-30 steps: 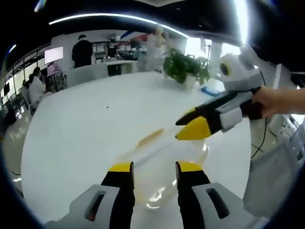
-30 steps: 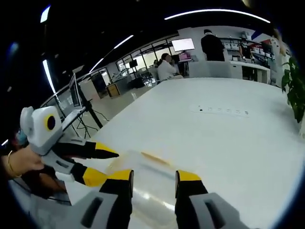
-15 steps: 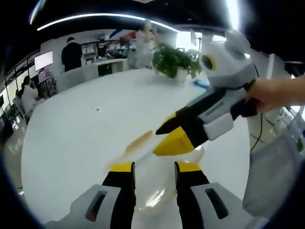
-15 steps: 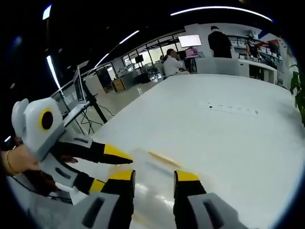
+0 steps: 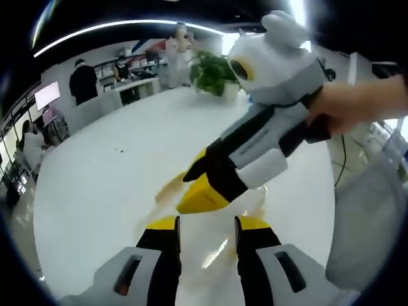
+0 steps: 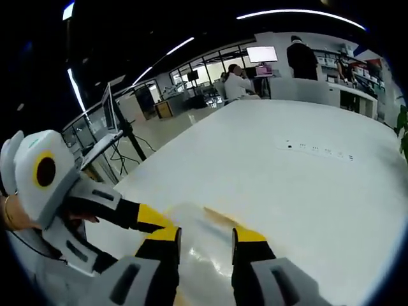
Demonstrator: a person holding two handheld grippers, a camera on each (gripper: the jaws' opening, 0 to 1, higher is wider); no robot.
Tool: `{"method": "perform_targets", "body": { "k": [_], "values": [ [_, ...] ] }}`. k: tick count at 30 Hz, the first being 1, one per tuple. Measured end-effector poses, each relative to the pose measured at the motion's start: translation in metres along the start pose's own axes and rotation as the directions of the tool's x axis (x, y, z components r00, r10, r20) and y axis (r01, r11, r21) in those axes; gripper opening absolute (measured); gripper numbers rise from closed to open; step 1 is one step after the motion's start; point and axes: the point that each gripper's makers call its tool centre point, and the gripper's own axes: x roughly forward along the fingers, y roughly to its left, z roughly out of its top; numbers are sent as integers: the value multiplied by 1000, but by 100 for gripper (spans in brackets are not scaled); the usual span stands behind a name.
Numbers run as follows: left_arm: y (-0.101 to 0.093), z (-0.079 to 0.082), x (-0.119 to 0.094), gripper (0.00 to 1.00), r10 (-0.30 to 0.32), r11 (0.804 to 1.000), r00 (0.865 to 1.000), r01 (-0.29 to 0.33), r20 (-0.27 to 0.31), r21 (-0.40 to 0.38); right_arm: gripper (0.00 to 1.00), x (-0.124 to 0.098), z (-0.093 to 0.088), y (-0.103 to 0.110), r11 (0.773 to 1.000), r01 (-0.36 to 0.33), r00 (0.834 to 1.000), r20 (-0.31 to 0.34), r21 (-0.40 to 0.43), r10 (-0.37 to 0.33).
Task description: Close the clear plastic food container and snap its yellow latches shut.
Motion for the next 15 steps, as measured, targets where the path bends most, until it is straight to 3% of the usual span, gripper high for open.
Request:
{"method": "perform_targets", "body": {
  "k": [15],
  "values": [
    [-17, -5, -4, 41, -56, 991, 998, 57, -4, 118, 32, 7, 6, -7, 996, -43, 997, -60, -77, 38]
  ]
}}
